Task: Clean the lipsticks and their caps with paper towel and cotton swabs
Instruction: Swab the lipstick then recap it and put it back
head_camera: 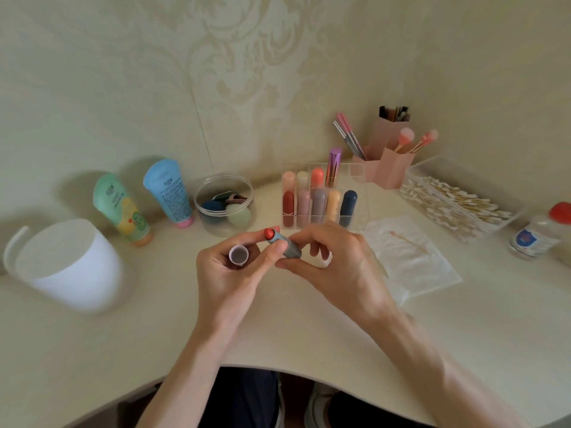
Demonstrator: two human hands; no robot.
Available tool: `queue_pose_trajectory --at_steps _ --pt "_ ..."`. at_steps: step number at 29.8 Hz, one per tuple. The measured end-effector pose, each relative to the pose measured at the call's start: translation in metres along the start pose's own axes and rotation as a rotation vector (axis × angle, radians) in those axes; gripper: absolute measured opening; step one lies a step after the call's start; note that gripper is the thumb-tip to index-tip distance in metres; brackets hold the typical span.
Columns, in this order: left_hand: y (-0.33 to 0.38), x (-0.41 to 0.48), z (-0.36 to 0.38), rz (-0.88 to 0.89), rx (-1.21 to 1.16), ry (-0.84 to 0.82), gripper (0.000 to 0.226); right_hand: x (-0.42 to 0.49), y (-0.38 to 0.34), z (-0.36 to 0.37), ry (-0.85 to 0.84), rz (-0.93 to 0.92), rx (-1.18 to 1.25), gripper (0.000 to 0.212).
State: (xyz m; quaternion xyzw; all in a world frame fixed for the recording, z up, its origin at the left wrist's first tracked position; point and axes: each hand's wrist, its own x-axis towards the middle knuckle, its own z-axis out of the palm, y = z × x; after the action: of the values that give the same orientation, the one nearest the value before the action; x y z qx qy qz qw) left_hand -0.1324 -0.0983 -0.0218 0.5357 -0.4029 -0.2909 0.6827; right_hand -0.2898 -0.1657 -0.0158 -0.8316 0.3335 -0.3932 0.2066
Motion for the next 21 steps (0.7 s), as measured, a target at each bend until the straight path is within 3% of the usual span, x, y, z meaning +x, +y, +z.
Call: queue_pose_trajectory --at_steps 10,16,21 --pt "0.006 -0.005 0.002 0.022 0.020 0.073 0.011 -0.001 -0.003 0.005 0.118 -0.085 -0.034 0.020" --pt "0.009 -0.004 0.000 -0.013 -0.050 -0.044 0.027 0.000 0.006 0.003 -0.080 -0.055 0.056 0.020" --pt "0.005 -0.004 0.001 0.019 -0.018 -0.103 0.025 0.000 0.013 0.004 -0.161 -0.058 0.141 0.025"
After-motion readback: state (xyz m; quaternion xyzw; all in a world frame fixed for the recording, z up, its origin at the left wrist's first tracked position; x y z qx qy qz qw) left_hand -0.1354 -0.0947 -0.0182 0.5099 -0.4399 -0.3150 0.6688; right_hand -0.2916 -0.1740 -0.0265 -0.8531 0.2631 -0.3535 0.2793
